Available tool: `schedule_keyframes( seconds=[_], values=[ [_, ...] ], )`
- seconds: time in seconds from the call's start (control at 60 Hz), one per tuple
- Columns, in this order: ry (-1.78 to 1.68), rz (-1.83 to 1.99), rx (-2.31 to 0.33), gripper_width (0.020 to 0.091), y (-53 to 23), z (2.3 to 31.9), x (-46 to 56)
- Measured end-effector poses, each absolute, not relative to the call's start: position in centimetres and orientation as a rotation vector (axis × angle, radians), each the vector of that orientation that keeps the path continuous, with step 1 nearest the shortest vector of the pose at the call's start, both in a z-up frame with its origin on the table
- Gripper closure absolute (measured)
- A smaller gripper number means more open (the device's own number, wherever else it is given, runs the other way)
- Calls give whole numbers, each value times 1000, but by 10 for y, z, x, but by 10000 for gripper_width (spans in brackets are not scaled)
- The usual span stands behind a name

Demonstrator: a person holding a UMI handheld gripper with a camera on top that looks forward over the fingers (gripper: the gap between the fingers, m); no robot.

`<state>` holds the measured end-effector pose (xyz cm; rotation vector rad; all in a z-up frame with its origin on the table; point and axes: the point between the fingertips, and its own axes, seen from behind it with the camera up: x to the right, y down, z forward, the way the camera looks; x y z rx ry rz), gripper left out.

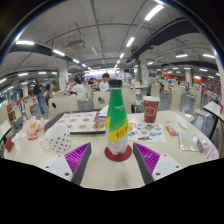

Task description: Pour water

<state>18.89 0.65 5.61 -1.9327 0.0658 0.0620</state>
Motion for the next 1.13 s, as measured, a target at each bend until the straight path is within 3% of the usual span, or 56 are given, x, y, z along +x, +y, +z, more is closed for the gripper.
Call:
schedule_keyframes(
  seconds=[0.233, 0.65, 0.883, 1.133],
  values=[
    [103, -2, -1821, 250, -70, 70, 171],
    [-6, -63, -1887, 253, -214, 79, 91],
    [-1, -105, -1897, 251, -239, 72, 103],
    [-14, -149, -1868, 259, -211, 79, 150]
  ],
)
